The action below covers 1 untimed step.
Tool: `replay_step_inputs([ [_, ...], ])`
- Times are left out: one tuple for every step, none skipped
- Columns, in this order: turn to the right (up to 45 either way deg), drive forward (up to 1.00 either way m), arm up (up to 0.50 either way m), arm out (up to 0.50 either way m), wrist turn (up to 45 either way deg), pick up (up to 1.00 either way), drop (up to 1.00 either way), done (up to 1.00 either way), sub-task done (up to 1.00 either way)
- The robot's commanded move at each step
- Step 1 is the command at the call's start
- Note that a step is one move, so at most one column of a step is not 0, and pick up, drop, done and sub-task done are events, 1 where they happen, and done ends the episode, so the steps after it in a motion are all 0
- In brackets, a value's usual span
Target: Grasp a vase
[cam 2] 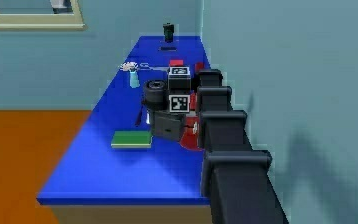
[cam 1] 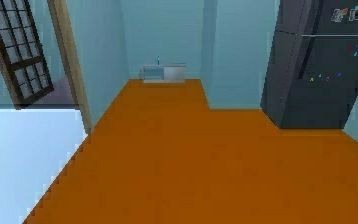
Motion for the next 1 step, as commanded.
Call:
replay_step_inputs([
  [0.0,0.00,0.00,0.00,0.0,0.00,0.00,1.00,0.00],
])
